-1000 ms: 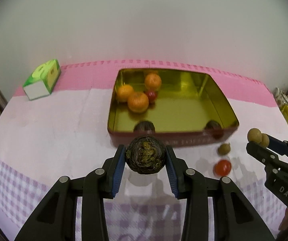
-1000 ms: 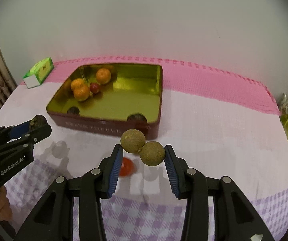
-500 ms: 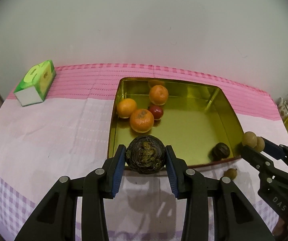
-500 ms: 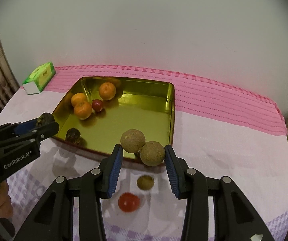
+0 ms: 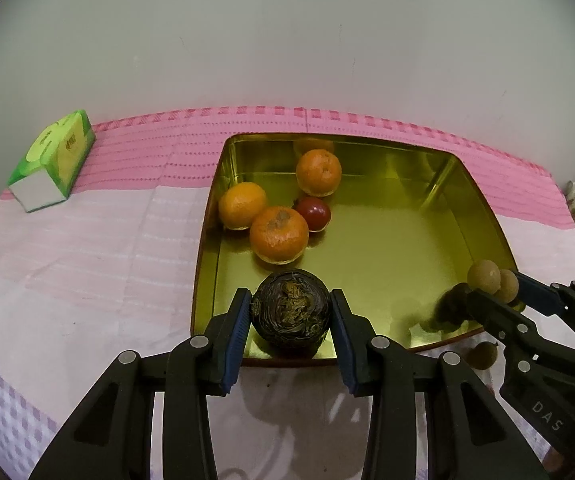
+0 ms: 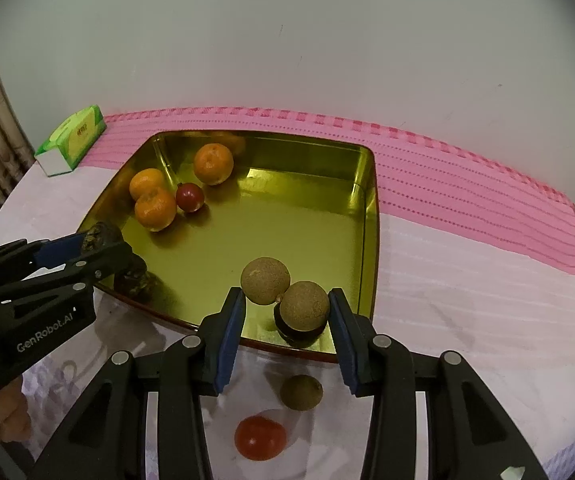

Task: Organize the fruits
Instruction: 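Open both tools to drop the held fruits into the tin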

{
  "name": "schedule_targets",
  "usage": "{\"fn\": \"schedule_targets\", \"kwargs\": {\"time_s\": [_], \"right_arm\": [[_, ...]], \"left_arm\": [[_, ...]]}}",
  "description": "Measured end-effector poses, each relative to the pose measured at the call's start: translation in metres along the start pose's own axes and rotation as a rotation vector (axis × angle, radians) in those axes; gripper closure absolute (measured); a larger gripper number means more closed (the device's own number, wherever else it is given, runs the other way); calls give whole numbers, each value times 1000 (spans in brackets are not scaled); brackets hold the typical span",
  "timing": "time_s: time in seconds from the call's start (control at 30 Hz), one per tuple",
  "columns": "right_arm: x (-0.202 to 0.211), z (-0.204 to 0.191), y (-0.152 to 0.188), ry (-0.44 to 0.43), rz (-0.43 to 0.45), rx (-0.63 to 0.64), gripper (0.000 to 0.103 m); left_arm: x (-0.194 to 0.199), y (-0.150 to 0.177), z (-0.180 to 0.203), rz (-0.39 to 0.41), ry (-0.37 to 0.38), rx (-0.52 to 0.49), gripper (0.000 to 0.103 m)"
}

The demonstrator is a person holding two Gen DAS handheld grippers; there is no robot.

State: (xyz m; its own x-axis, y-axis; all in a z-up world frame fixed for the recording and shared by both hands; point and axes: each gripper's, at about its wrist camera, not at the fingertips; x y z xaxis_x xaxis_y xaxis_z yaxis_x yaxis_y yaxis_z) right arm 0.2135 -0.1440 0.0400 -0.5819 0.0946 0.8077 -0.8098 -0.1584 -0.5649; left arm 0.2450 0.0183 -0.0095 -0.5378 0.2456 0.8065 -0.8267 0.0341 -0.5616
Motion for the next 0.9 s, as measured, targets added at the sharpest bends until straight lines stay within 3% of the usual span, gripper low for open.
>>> {"fn": "schedule_targets", "kwargs": {"time_s": [0.7, 0.9], "right_arm": [[-5, -1, 0, 0, -16, -3, 63], [3, 4, 2, 1, -4, -12, 63]], "left_arm": [[-7, 1, 0, -18, -16, -15, 61], [-2, 3, 0, -22, -18, -15, 53]]}}
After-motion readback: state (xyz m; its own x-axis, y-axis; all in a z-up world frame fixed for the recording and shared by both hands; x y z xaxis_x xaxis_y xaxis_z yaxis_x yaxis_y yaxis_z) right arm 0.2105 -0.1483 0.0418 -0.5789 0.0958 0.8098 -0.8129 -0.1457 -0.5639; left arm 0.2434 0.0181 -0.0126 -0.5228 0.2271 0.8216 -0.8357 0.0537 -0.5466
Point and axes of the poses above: each gripper's, at about its wrist camera, not at the fingertips, and x roughly against the way its jaws point, z to its right, y to its underside, and after that the axes turned 8 degrees about y, right-handed
